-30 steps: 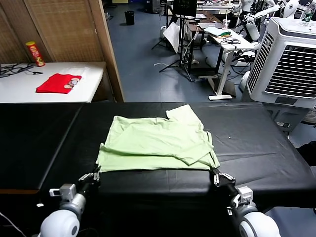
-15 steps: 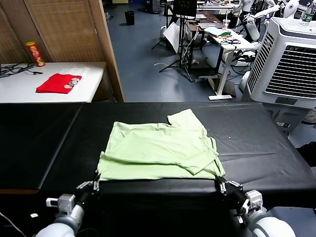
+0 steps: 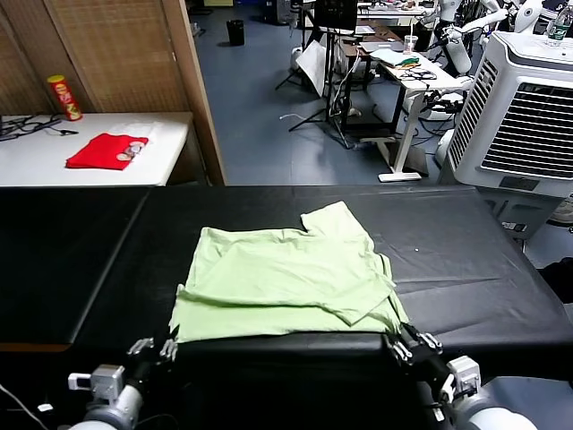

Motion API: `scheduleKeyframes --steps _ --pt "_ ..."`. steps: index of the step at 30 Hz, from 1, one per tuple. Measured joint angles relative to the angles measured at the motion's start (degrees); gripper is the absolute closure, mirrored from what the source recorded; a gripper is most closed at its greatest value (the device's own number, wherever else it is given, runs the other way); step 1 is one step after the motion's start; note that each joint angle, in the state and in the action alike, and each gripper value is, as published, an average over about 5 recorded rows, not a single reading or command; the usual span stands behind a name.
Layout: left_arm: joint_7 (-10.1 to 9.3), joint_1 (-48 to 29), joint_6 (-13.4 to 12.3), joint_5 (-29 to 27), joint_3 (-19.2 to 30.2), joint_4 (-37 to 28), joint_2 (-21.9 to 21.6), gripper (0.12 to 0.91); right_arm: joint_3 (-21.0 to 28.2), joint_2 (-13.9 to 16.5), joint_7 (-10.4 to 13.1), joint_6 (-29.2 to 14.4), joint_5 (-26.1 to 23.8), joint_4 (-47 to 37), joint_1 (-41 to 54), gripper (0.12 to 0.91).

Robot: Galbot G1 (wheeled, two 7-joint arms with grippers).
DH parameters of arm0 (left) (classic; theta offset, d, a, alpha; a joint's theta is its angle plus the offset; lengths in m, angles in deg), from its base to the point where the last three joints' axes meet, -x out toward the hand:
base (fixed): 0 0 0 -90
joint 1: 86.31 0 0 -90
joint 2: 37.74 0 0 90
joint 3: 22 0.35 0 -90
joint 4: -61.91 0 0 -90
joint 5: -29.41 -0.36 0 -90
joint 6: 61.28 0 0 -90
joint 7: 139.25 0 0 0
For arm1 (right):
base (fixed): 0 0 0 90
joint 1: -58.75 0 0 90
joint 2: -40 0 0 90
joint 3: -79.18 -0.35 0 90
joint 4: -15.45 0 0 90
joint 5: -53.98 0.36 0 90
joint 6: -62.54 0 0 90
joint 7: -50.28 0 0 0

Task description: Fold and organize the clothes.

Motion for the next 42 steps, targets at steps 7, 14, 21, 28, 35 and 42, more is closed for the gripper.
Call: scheduleKeyframes --steps 7,14,21,28,35,42 --pt "0.79 -5.9 2.1 5.0 -0.1 -0.9 -1.5 0.234 1.7 0.5 2.5 -1.0 2.0 -5.1 11.4 0.227" --pt "-0.86 -21.6 6.4 12.7 3.7 -8.0 -4.1 0.232 9.0 -0.7 4.0 -0.3 2.1 -17.6 30.7 0.227" --pt "-1.3 -35.9 7.9 17.5 9.2 -19.2 -6.5 0.232 17.4 -2.1 4.2 -1.0 2.2 -32.2 47.1 0.227" --pt "-0.96 -47.5 10.3 19.7 15.5 -30.5 -6.7 0.232 24.5 -4.8 4.3 -1.1 3.3 -47.8 60.5 0.227" --pt "-0.34 -56.1 10.4 19.6 20.5 -40.7 -5.2 0.232 29.3 -8.9 3.0 -0.2 4.2 -60.5 69.8 0.227" --pt "0.11 -61.3 10.2 18.5 22.9 -48.2 -2.8 0.232 31.8 -12.9 0.1 0.9 3.0 -68.4 74.8 0.227"
